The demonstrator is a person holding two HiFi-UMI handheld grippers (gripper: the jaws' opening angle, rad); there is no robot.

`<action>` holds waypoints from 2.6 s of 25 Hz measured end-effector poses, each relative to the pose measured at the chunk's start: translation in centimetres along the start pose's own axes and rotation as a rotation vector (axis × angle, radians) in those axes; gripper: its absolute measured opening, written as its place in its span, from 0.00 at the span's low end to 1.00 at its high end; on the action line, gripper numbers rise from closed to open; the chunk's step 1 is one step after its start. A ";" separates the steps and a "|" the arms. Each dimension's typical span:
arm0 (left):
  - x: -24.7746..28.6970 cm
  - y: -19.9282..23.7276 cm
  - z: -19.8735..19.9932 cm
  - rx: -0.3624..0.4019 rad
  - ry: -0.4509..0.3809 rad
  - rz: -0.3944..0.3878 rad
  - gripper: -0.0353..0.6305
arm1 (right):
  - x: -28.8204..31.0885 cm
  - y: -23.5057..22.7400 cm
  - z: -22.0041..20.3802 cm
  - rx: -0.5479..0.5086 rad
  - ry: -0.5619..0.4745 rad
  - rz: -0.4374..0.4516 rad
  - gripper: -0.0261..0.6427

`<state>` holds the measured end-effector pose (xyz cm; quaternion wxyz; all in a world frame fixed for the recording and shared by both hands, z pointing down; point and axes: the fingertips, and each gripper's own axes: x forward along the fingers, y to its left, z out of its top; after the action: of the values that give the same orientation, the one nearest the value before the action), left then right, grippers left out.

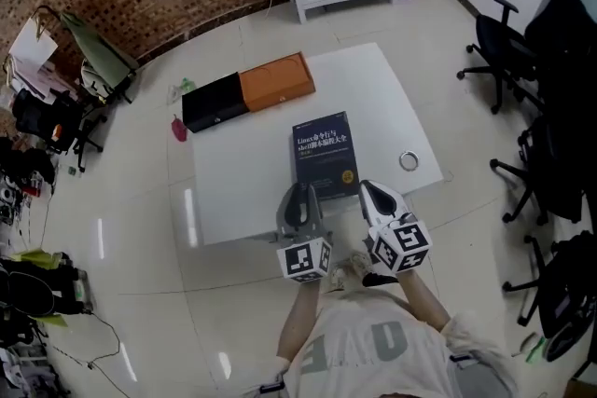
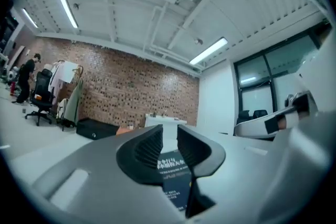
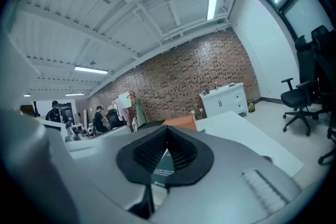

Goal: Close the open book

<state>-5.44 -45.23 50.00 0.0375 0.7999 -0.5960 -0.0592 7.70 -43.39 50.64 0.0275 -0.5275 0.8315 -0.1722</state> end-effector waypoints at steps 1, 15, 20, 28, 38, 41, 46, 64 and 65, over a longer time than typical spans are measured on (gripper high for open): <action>-0.6 0.9 1.8 0.016 -0.038 0.006 0.15 | 0.3 0.8 0.9 0.004 -0.022 0.015 0.05; -13.6 9.2 7.7 -0.013 -0.120 0.144 0.08 | -3.8 10.9 -0.6 0.012 -0.035 0.079 0.05; -20.5 6.8 8.4 -0.001 -0.149 0.141 0.08 | -11.2 13.6 -1.8 0.008 -0.065 0.093 0.05; -40.7 -4.8 6.9 -0.061 -0.110 0.115 0.08 | -33.1 15.5 -10.5 0.008 0.003 0.057 0.05; -58.0 -15.3 10.0 -0.076 -0.108 0.044 0.08 | -50.6 23.4 -10.9 0.039 -0.021 0.133 0.05; -60.5 -16.1 9.8 -0.079 -0.090 0.038 0.08 | -52.9 26.3 -10.4 0.020 -0.032 0.189 0.05; -64.4 -16.2 8.8 -0.118 -0.052 0.017 0.08 | -55.7 29.8 -11.2 0.059 -0.033 0.230 0.05; -67.6 -16.7 9.7 -0.098 -0.051 -0.044 0.08 | -60.2 31.6 -11.9 0.009 -0.072 0.110 0.04; -67.5 -16.8 9.7 -0.095 -0.051 -0.046 0.08 | -60.2 31.6 -11.9 0.006 -0.074 0.107 0.04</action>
<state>-9.93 24.36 41.59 0.0590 0.8088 -0.5749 -0.1085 4.23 25.17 43.69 0.0693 -0.4880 0.8565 -0.1533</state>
